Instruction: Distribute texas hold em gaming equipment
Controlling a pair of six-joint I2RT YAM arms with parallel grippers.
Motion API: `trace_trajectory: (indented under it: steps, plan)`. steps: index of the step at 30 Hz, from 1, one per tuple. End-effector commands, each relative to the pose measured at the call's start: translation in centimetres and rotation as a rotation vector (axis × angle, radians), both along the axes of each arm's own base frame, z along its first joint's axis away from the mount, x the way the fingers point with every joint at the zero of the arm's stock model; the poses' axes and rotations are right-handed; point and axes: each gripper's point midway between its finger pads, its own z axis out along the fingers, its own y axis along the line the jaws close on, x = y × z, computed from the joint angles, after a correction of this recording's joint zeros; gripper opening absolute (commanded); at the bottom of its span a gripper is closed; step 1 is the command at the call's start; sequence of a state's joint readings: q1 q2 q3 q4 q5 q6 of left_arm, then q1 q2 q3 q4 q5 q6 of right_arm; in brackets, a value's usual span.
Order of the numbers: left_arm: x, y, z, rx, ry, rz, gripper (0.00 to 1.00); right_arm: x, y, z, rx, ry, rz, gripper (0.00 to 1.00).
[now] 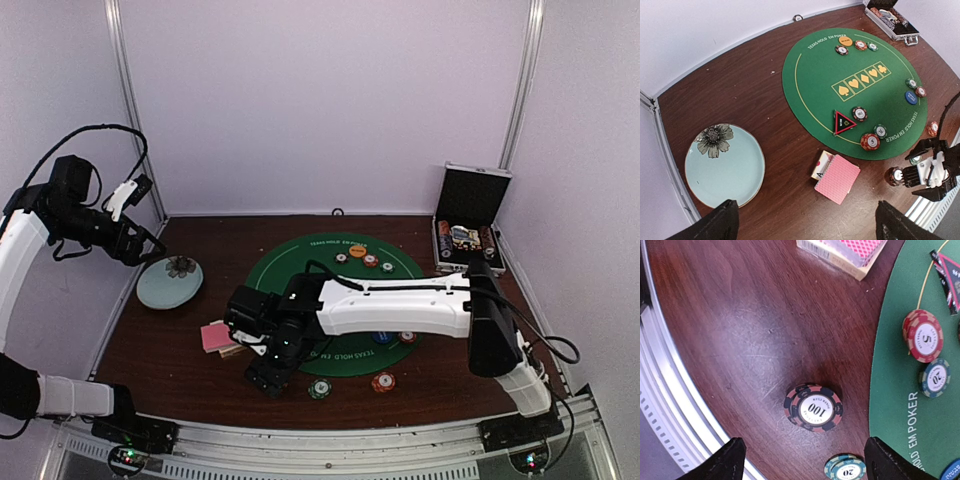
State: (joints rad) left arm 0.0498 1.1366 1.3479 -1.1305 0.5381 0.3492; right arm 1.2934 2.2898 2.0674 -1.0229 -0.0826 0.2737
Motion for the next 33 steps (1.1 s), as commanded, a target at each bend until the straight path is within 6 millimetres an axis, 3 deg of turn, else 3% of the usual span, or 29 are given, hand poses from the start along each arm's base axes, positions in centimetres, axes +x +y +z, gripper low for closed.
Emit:
trace_trajectory:
  steps: [1, 13, 26, 33]
  plan:
    - [-0.3, -0.2, 0.7, -0.017, -0.025, -0.005, 0.98, 0.4, 0.2, -1.6, -0.003, 0.038, -0.027, 0.86]
    - [-0.3, -0.2, 1.1, -0.020, -0.032, -0.005, 0.98, 0.2, -0.6, -5.4, -0.086, 0.060, -0.006, 0.87]
    - [-0.2, -0.2, 1.1, -0.019, -0.033, -0.004, 0.98, 0.3, -0.3, -6.9, -0.103, 0.080, 0.000, 0.79]
    - [-0.2, -0.1, 1.0, -0.016, -0.031, -0.003, 0.98, 0.7, -0.3, -6.4, -0.096, 0.075, -0.003, 0.72]
